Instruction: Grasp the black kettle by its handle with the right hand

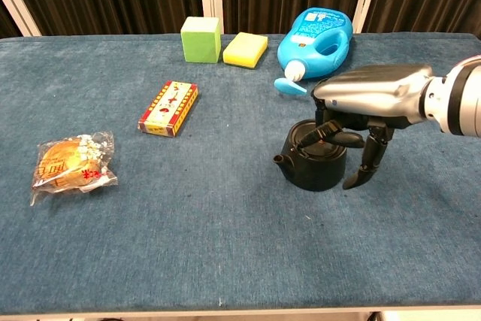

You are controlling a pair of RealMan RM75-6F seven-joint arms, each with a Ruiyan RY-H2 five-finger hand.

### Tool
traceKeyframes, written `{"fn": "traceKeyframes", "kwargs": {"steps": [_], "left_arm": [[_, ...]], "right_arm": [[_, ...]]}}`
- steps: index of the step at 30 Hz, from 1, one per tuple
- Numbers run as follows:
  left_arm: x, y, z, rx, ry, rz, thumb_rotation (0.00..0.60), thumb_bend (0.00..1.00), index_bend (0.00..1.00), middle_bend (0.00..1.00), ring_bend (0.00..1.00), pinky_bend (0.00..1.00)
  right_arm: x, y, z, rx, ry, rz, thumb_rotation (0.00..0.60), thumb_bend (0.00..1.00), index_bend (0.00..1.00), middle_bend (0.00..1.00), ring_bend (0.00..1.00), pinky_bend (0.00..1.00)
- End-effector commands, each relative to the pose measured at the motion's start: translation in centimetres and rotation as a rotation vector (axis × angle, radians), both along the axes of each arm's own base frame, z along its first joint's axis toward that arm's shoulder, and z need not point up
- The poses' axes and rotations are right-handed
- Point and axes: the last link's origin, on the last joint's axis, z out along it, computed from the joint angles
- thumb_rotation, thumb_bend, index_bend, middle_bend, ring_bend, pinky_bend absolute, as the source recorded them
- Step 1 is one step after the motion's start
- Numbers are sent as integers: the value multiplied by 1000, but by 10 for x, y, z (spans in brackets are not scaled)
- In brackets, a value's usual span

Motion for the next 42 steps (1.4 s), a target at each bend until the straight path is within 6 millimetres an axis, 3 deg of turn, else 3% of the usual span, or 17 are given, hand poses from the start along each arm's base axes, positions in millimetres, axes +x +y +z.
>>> {"fn": "traceKeyframes", "kwargs": {"steps": [1,7,14,18,23,25,27,28,29,31,42], "left_arm": [[0,0,0,-1,0,0,600,17,171,184,96,0],[1,0,0,-3,3,1,600,17,171,184,96,0],[2,1,0,-4,4,-3,600,17,171,184,96,0],[3,1,0,-4,3,-3,600,17,171,184,96,0],[4,2,0,-4,4,-6,600,17,171,184,96,0],[5,2,0,-4,4,-8,600,17,171,184,96,0],[5,2,0,-4,5,-9,600,17,171,184,96,0],[5,3,0,-4,5,-9,600,17,171,184,96,0],[5,3,1,-4,4,-10,600,17,171,184,96,0],[6,2,1,-3,6,-10,600,17,171,184,96,0],[6,2,1,-3,3,-9,600,17,171,184,96,0]], "right_arm": [[3,-3,-1,4,-28,-7,600,124,1000,915,992,148],[6,-8,2,-13,-76,-7,596,10,1000,961,1000,154],[9,-14,13,-50,-133,-1,468,0,1000,976,1000,154],[10,-15,22,-68,-178,3,350,0,1000,987,1000,154],[12,-14,29,-102,-208,27,327,0,1000,1000,1000,175],[13,-13,30,-122,-224,45,323,116,1000,1000,1000,213],[14,-11,32,-134,-242,59,345,496,1000,1000,1000,261],[14,-10,32,-138,-244,65,359,618,1000,1000,1000,273],[15,-9,32,-134,-255,63,362,658,1000,1000,1000,277],[16,-8,33,-129,-267,64,362,699,1000,1000,1000,287],[14,-8,33,-175,-257,109,379,697,1000,1000,1000,378]]}}
